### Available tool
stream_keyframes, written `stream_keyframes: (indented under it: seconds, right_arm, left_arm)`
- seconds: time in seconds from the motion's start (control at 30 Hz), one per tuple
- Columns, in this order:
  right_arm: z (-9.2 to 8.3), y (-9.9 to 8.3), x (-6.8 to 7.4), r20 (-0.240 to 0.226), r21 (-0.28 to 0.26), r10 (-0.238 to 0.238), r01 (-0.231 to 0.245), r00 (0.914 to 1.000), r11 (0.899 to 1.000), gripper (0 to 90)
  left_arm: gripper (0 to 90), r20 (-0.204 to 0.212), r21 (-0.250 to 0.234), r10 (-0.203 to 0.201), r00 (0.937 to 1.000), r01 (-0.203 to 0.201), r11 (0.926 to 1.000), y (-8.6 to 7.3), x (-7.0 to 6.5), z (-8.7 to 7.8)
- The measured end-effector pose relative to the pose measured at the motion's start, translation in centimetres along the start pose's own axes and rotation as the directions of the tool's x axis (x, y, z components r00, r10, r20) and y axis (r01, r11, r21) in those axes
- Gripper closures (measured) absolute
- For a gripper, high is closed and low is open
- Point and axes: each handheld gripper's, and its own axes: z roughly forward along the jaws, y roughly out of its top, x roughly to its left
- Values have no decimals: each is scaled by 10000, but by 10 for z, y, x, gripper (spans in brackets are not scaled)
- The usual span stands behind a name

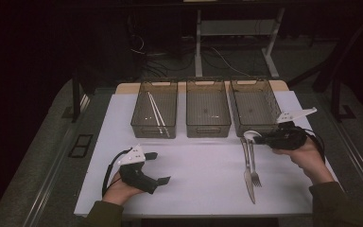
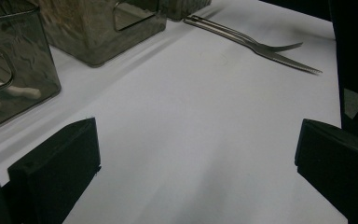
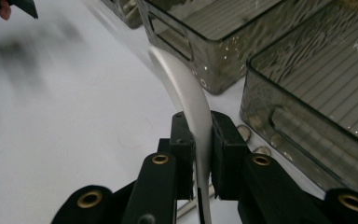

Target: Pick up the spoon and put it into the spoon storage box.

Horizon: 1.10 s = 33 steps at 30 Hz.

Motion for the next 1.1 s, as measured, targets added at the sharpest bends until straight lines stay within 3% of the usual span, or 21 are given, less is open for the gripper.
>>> stream_keyframes:
  seconds: [0.57, 1.1]
  right_arm:
    - [19, 33, 2, 95, -206, -74, 76, 9999, 9998, 802]
    - [30, 70, 3, 466, -399, -176, 195, 9988, 9990, 802]
  left_arm:
    - [0, -5, -39, -7, 10000, 7, 10000, 0, 0, 0]
    - [0, 19, -116, -32, 10000, 32, 9999, 1, 0, -1]
